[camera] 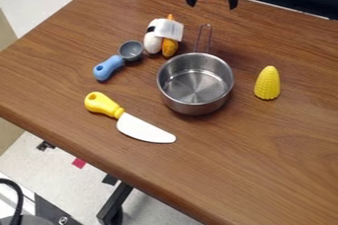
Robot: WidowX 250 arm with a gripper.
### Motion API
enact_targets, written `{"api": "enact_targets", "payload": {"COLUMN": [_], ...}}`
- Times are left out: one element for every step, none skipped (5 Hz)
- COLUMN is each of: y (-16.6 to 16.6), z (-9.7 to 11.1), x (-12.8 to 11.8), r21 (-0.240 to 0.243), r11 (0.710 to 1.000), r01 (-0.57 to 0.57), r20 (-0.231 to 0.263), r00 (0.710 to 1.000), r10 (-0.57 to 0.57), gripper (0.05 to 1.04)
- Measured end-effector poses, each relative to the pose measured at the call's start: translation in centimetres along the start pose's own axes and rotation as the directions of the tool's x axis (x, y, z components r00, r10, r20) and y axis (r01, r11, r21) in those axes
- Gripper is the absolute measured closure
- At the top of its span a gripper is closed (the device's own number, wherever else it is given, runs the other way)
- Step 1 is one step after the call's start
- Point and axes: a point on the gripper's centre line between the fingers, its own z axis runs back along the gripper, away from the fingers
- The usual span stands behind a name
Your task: Picks some items to the bowl in the middle of the table
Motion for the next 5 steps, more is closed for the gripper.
{"api": "enact_targets", "payload": {"y": [0.1, 0.1, 0.7, 3.0, 5.3], "z": [-1.3, -1.0, 0.3, 1.4, 0.9], "x": [-0.6, -0.7, -0.1, 0.1, 0.0], "r21": [0.005, -0.002, -0.003, -0.004, 0.057], "r11": [1.000, 0.994, 0.990, 0.970, 0.967], "r01": [0.003, 0.113, 0.143, 0.243, 0.248], "r20": [-0.043, -0.066, -0.072, -0.101, -0.150], "r00": [0.999, 0.991, 0.987, 0.965, 0.960], "r10": [-0.003, -0.113, -0.143, -0.242, -0.237], "gripper": [0.083, 0.083, 0.083, 0.083, 0.083]}}
